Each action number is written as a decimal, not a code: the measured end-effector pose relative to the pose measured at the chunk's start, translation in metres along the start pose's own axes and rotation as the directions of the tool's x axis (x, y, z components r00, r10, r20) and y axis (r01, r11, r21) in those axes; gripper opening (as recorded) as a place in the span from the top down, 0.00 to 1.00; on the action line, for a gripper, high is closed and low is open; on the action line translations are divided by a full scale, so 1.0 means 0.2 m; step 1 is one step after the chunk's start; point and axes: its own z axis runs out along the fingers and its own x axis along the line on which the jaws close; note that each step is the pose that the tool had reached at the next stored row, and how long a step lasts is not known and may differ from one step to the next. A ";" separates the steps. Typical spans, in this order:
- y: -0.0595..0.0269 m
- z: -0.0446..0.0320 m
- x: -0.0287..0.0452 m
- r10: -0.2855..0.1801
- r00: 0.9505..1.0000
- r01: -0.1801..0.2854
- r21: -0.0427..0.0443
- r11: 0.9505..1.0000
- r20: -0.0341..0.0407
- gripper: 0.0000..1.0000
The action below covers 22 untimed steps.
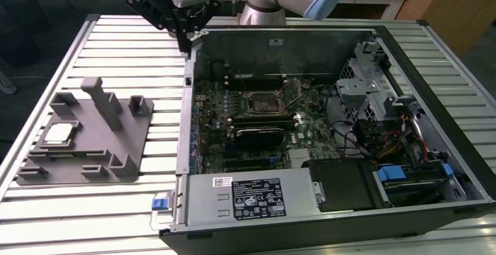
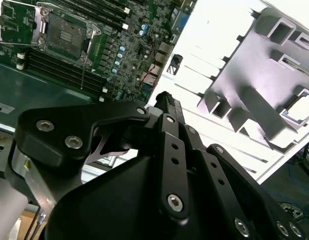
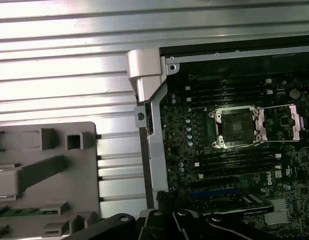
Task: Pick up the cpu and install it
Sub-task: 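Reach for the cpu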
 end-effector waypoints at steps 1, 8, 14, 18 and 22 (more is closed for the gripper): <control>-0.001 0.000 0.006 0.000 1.000 0.000 0.000 1.000 0.000 0.89; -0.005 -0.001 0.048 0.003 1.000 -0.003 0.000 1.000 0.000 0.89; -0.008 -0.002 0.085 0.005 1.000 -0.005 0.000 1.000 0.000 0.89; -0.010 -0.003 0.108 0.007 1.000 -0.007 0.000 1.000 0.000 0.89; -0.012 -0.003 0.132 0.008 1.000 -0.008 0.000 1.000 0.000 0.89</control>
